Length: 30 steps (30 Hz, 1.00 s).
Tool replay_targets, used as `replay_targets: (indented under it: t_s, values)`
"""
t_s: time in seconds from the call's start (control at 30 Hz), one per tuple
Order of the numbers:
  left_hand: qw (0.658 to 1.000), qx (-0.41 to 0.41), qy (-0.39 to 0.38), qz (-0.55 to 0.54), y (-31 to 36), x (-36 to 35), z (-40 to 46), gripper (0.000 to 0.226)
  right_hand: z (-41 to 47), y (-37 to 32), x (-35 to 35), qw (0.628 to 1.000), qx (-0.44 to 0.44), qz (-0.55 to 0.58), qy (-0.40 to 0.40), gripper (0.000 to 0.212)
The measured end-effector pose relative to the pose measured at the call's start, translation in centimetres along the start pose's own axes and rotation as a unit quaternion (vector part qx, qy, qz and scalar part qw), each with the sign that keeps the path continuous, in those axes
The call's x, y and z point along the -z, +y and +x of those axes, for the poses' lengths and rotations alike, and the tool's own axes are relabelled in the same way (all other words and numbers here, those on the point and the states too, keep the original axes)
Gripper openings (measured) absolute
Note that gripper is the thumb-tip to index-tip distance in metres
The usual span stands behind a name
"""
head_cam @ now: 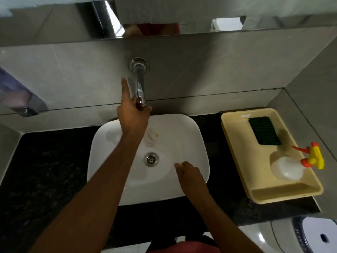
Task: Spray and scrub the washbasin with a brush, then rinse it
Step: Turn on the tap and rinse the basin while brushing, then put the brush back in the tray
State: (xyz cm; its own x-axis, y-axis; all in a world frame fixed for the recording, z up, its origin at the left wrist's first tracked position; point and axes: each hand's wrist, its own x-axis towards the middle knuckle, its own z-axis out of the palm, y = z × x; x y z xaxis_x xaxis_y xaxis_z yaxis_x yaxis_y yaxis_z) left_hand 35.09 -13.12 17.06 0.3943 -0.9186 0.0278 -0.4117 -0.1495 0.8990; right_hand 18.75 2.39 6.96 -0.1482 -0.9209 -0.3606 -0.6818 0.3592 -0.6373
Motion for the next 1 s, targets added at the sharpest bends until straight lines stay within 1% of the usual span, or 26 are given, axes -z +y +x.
replay_targets:
  t_s: [0.07,0.13,0.23,0.27,0.33,0.4,0.43,0.47,0.5,0.53,0.57,0.63,0.7,0.8,0.83,0.9,0.93,1.0]
  values:
    - [1.0,-0.014,0.0,-0.002,0.0,-0.1,-0.4,0.116,-0.3,0.7,0.7,0.999,0.01,-0.05,0.002,0.043]
    - [0.999,-0.045,0.012,-0.008,-0.4,0.0,-0.6,0.108,-0.4,1.4,1.5,0.998,0.013,-0.057,-0.005,0.041]
    - [0.996,-0.09,0.018,-0.019,-1.2,-0.2,-0.9,0.08,-0.1,2.7,3.0,0.997,0.036,-0.061,-0.01,0.035]
    - [0.994,-0.09,0.035,-0.046,-1.5,-0.8,-1.4,0.076,0.0,3.4,3.7,0.997,0.048,-0.055,-0.008,0.034]
    - [0.985,-0.096,0.115,-0.085,-1.7,-2.8,-3.8,0.078,0.1,5.1,5.8,0.998,0.06,-0.015,0.0,0.034]
    - [0.972,-0.118,0.187,-0.077,-1.4,-5.8,-7.9,0.072,0.0,7.2,8.5,0.997,0.051,0.054,0.022,0.028]
    - [0.971,-0.121,0.193,-0.078,-1.2,-7.7,-10.4,0.066,0.1,8.4,9.8,0.995,0.051,0.067,0.053,0.026]
    - [0.975,-0.115,0.171,-0.081,-1.0,-9.8,-13.1,0.062,0.2,9.8,11.1,0.993,0.052,0.061,0.091,0.027]
    - [0.984,-0.105,0.123,-0.077,-0.8,-12.1,-16.0,0.06,0.5,11.6,12.1,0.989,0.046,0.061,0.123,0.028]
    - [0.991,-0.098,0.061,-0.065,-0.8,-14.4,-19.0,0.06,1.0,13.5,13.2,0.985,0.024,0.089,0.145,0.029]
    - [0.994,-0.096,-0.003,-0.047,-0.8,-16.9,-21.9,0.059,1.5,15.4,14.2,0.981,-0.007,0.121,0.154,0.03]
    - [0.989,-0.097,-0.11,-0.002,-1.5,-21.3,-26.3,0.057,3.1,19.1,15.6,0.976,-0.06,0.131,0.166,0.035]
    - [0.978,-0.079,-0.183,0.055,-2.6,-25.2,-28.6,0.06,4.4,22.2,16.2,0.975,-0.105,0.122,0.156,0.04]
    - [0.953,-0.054,-0.256,0.154,-4.3,-30.0,-30.1,0.076,5.8,25.8,16.1,0.978,-0.133,0.104,0.125,0.042]
    - [0.939,-0.05,-0.28,0.193,-4.9,-31.2,-30.4,0.08,6.1,26.7,16.0,0.978,-0.143,0.107,0.109,0.042]
    - [0.9,-0.067,-0.335,0.27,-6.2,-32.5,-31.0,0.079,6.8,27.9,15.7,0.98,-0.15,0.104,0.079,0.049]
    - [0.894,-0.081,-0.342,0.279,-6.6,-32.7,-31.2,0.077,7.1,28.3,15.5,0.982,-0.149,0.096,0.067,0.051]
    - [0.9,-0.131,-0.309,0.277,-7.1,-32.7,-31.6,0.078,7.7,29.0,15.2,0.983,-0.147,0.098,0.056,0.049]
